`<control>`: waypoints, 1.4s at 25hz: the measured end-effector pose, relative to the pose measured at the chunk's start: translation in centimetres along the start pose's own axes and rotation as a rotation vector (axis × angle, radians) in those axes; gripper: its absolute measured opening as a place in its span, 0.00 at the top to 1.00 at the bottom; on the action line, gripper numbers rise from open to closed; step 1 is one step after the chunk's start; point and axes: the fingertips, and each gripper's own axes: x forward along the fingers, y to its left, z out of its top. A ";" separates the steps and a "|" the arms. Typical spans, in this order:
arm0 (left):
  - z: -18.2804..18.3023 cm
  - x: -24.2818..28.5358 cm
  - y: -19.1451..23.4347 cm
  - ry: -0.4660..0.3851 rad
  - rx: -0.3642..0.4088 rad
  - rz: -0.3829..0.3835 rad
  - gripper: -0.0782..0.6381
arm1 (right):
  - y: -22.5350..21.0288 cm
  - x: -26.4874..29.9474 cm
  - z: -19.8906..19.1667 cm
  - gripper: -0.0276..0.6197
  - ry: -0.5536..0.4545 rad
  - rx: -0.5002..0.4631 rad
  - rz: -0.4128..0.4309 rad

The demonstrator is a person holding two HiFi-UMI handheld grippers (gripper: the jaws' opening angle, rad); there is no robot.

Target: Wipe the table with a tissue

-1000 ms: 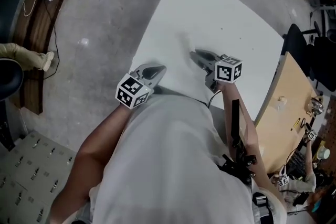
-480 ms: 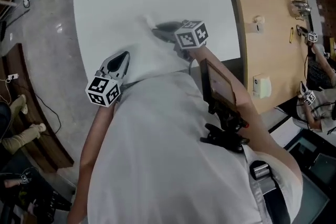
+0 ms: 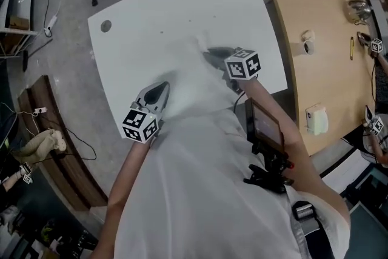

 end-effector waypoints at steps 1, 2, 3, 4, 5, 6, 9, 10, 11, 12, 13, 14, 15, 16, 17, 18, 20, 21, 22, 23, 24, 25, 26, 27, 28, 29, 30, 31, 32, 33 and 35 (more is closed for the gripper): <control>0.3 0.6 -0.2 0.002 0.002 -0.001 0.88 | -1.0 -0.6 0.1 0.86 -0.009 0.011 -0.013; 0.5 1.2 -0.5 0.006 0.005 -0.004 0.88 | -2.0 -1.1 0.2 0.86 -0.016 0.021 -0.030; 0.7 1.7 -0.8 0.010 0.008 -0.007 0.88 | -3.0 -1.6 0.3 0.86 -0.021 0.029 -0.050; 0.8 2.2 -1.1 0.016 0.010 -0.012 0.88 | -4.1 -2.0 0.4 0.86 -0.025 0.037 -0.073; 0.9 2.7 -1.5 0.023 0.012 -0.016 0.88 | -5.2 -2.4 0.5 0.86 -0.027 0.045 -0.098; 0.9 3.1 -1.8 0.030 0.013 -0.018 0.88 | -6.2 -2.7 0.6 0.86 -0.029 0.055 -0.123; 0.9 4.0 -2.5 0.048 0.010 -0.018 0.88 | -9.0 -3.2 1.7 0.86 -0.057 0.091 -0.158; 0.8 4.3 -2.6 0.052 0.007 -0.015 0.88 | -9.7 -3.2 2.2 0.86 -0.065 0.100 -0.157; 0.7 4.4 -2.8 0.055 0.003 -0.010 0.88 | -10.4 -3.2 2.6 0.86 -0.065 0.104 -0.160; 0.6 4.4 -2.9 0.057 -0.001 -0.004 0.88 | -11.0 -3.2 2.9 0.86 -0.058 0.098 -0.168; 0.4 4.3 -3.0 0.059 -0.007 0.006 0.88 | -11.7 -3.1 3.1 0.86 -0.045 0.085 -0.184; 0.3 4.2 -3.1 0.059 -0.014 0.019 0.88 | -12.5 -3.1 3.4 0.86 -0.027 0.066 -0.206; 0.1 4.0 -3.1 0.058 -0.023 0.034 0.88 | -13.3 -3.1 3.7 0.86 -0.008 0.042 -0.232; 0.0 3.8 -3.0 0.055 -0.031 0.051 0.88 | -14.2 -3.1 4.1 0.86 0.009 0.016 -0.259; -0.2 3.6 -2.8 0.053 -0.038 0.067 0.88 | -14.9 -2.9 4.6 0.86 0.021 -0.008 -0.281; -0.3 3.4 -2.6 0.050 -0.044 0.082 0.88 | -15.6 -2.6 5.1 0.86 0.031 -0.030 -0.297; -0.7 3.1 -2.4 0.045 -0.056 0.110 0.88 | -16.7 -1.8 5.9 0.86 0.055 -0.072 -0.315; -0.9 2.9 -2.3 0.041 -0.063 0.122 0.88 | -17.1 -1.3 6.3 0.86 0.071 -0.097 -0.326; -1.1 2.9 -2.4 0.039 -0.071 0.133 0.88 | -17.5 -0.8 6.8 0.86 0.084 -0.125 -0.339; -1.3 2.8 -2.5 0.036 -0.078 0.142 0.88 | -17.8 -0.3 7.3 0.86 0.094 -0.150 -0.350; -1.5 2.7 -2.7 0.034 -0.087 0.150 0.88 | -18.0 0.1 7.7 0.86 0.102 -0.173 -0.359; -1.7 2.7 -2.9 0.033 -0.096 0.159 0.88 | -18.1 0.5 8.0 0.86 0.112 -0.197 -0.366; -1.9 2.5 -3.1 0.031 -0.105 0.169 0.88 | -18.2 0.9 8.2 0.86 0.128 -0.224 -0.374; -2.1 2.4 -3.1 0.029 -0.114 0.180 0.88 | -18.3 1.3 8.2 0.86 0.149 -0.253 -0.385; -2.2 2.1 -3.0 0.025 -0.121 0.192 0.88 | -18.4 1.6 8.0 0.86 0.170 -0.280 -0.397; -2.3 1.9 -2.8 0.021 -0.128 0.204 0.88 | -18.5 1.8 7.8 0.86 0.188 -0.301 -0.409; -2.3 1.6 -2.5 0.016 -0.134 0.216 0.88 | -18.6 2.0 7.7 0.86 0.200 -0.317 -0.419; -2.3 1.4 -2.3 0.010 -0.140 0.226 0.88 | -18.6 2.1 7.6 0.86 0.210 -0.329 -0.426; -2.3 1.3 -2.1 0.006 -0.145 0.234 0.88 | -18.5 2.2 7.5 0.86 0.220 -0.343 -0.431; -2.3 1.2 -2.0 0.003 -0.149 0.239 0.88 | -18.4 2.2 7.5 0.86 0.234 -0.362 -0.439; -2.3 1.4 -2.1 0.000 -0.150 0.238 0.88 | -18.3 2.4 7.4 0.86 0.273 -0.416 -0.462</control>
